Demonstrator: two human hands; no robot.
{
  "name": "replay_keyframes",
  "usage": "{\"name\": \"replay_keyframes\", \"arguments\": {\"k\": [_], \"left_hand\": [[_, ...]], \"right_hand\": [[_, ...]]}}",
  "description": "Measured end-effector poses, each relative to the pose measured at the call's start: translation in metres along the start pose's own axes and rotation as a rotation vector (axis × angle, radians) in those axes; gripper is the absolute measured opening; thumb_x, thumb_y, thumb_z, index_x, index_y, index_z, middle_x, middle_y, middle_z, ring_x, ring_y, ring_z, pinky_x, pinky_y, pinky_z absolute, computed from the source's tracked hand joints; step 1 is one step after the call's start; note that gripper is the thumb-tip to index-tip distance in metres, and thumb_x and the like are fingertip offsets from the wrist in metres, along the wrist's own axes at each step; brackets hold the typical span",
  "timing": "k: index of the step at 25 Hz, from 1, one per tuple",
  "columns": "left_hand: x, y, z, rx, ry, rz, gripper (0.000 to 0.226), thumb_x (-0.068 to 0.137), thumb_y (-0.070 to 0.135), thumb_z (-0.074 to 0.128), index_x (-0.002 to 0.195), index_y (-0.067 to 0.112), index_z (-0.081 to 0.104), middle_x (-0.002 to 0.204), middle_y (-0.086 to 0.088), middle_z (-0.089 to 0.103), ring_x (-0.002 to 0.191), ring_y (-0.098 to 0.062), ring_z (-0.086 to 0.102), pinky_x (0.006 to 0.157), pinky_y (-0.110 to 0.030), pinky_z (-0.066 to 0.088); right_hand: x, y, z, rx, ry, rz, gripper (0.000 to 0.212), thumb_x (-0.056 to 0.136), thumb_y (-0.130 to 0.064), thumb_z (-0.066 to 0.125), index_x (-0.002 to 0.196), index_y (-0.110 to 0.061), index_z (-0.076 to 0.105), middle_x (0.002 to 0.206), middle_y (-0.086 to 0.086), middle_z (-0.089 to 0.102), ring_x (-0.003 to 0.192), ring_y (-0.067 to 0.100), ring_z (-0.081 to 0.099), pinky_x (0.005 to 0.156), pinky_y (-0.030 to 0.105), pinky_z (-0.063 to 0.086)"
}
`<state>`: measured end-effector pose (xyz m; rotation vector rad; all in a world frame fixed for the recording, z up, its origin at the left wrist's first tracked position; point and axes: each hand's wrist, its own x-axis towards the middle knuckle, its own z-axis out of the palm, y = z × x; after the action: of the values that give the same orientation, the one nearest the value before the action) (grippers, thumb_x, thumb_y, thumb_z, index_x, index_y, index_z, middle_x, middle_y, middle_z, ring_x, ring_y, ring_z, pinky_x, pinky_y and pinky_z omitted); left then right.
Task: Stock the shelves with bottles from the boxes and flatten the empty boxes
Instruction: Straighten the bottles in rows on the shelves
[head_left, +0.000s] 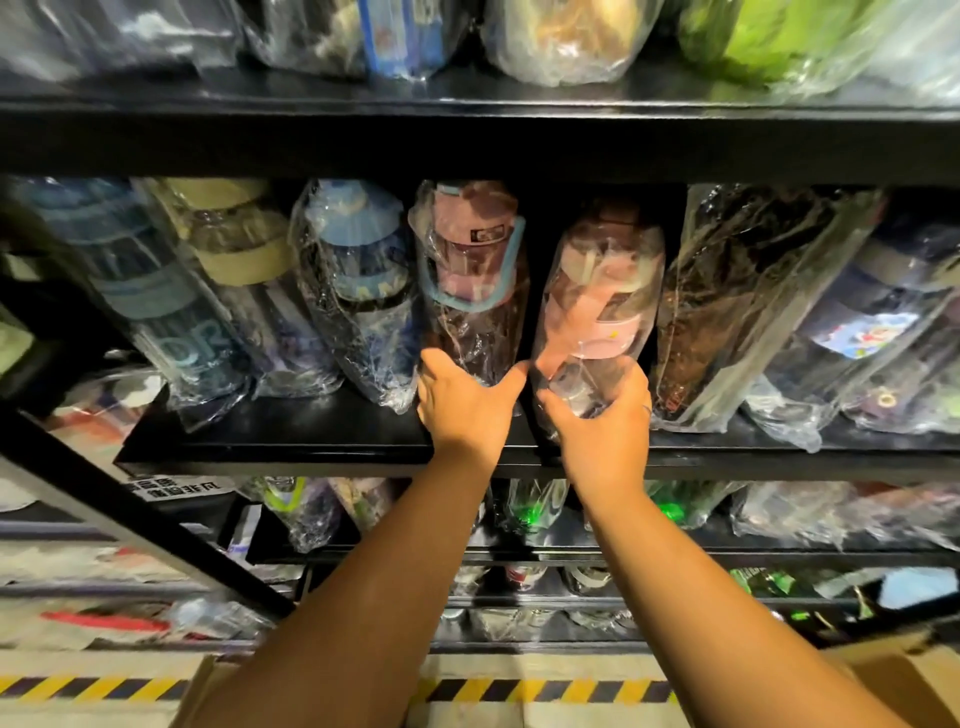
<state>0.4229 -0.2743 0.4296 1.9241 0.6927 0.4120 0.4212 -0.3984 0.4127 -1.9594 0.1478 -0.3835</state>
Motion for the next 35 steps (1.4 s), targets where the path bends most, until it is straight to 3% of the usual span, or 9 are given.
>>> {"name": "replay_keyframes", "arguments": {"k": [10,16,20,23,26,28,31,33,35], "left_hand": [[0.01,0.006,0.008,0.183,0.085,-0.056,0.068,0.075,0.05,0.073,0.125,0.01,0.051,0.134,-0.007,0.051,0.135,-0.028,0.039,0.111,-0.046,0.031],[-0.007,-0.007,-0.006,0.135,0.086,0.014,0.08,0.072,0.056,0.078,0.135,0.02,0.045,0.132,-0.002,0.053,0.131,-0.025,0.044,0.111,-0.042,0.032],[-0.016,-0.021,-0.014,0.023,0.053,0.059,0.101,0.054,0.075,0.067,0.137,0.022,0.047,0.125,-0.001,0.059,0.122,-0.023,0.054,0.107,-0.044,0.043],[-0.017,-0.019,-0.018,0.095,0.038,0.06,0.094,0.064,0.068,0.075,0.14,0.021,0.044,0.128,-0.003,0.057,0.126,-0.024,0.05,0.108,-0.044,0.041],[-0.017,-0.017,-0.019,0.17,0.019,0.072,0.091,0.071,0.062,0.077,0.143,0.022,0.04,0.131,-0.005,0.054,0.128,-0.025,0.048,0.109,-0.044,0.04],[-0.02,-0.02,-0.025,0.075,-0.06,0.098,0.1,0.064,0.067,0.078,0.144,0.023,0.04,0.129,-0.002,0.057,0.124,-0.021,0.053,0.107,-0.042,0.044],[-0.025,-0.031,-0.054,-0.111,-0.159,0.107,0.099,0.067,0.056,0.084,0.149,0.025,0.037,0.132,0.011,0.054,0.119,-0.009,0.054,0.103,-0.031,0.046],[-0.024,-0.043,-0.081,-0.145,-0.131,0.105,0.072,0.078,0.044,0.08,0.14,0.027,0.049,0.128,0.011,0.058,0.113,-0.005,0.057,0.097,-0.029,0.049],[-0.017,-0.058,-0.108,-0.136,-0.001,0.14,0.05,0.08,0.046,0.077,0.123,0.03,0.059,0.122,0.007,0.063,0.106,-0.004,0.06,0.093,-0.032,0.053]], "right_hand": [[0.004,0.007,0.001,0.027,-0.022,-0.044,0.076,0.07,-0.033,0.087,0.132,-0.021,0.044,0.124,0.005,0.054,0.112,0.022,0.055,0.093,0.04,0.048],[0.004,0.009,0.0,0.016,-0.017,-0.06,0.079,0.069,-0.038,0.086,0.133,-0.02,0.044,0.124,0.006,0.056,0.112,0.024,0.057,0.093,0.043,0.049],[0.004,0.007,0.001,-0.002,-0.008,-0.067,0.078,0.07,-0.038,0.086,0.133,-0.02,0.044,0.123,0.007,0.055,0.112,0.024,0.056,0.092,0.042,0.049],[0.004,0.009,0.002,-0.019,-0.011,-0.066,0.08,0.07,-0.039,0.086,0.134,-0.019,0.043,0.124,0.008,0.055,0.114,0.025,0.055,0.093,0.044,0.049],[0.003,0.009,-0.001,-0.034,-0.072,-0.042,0.094,0.069,-0.042,0.086,0.143,-0.018,0.034,0.135,0.01,0.051,0.123,0.026,0.051,0.101,0.046,0.046],[-0.01,0.005,-0.01,-0.003,-0.095,-0.011,0.103,0.074,-0.04,0.083,0.153,-0.018,0.02,0.149,0.008,0.038,0.134,0.023,0.042,0.11,0.042,0.039],[-0.048,-0.001,-0.028,0.06,-0.014,-0.147,0.082,0.086,-0.037,0.072,0.15,-0.013,0.027,0.144,0.005,0.033,0.133,0.024,0.039,0.112,0.033,0.032],[-0.073,-0.009,-0.03,0.103,-0.07,-0.286,0.058,0.086,-0.042,0.063,0.137,-0.021,0.043,0.131,-0.001,0.044,0.122,0.022,0.048,0.107,0.027,0.035],[-0.089,-0.024,-0.02,0.157,-0.247,-0.288,0.037,0.086,-0.044,0.06,0.121,-0.036,0.05,0.118,-0.002,0.056,0.111,0.012,0.056,0.098,0.018,0.041]]}}
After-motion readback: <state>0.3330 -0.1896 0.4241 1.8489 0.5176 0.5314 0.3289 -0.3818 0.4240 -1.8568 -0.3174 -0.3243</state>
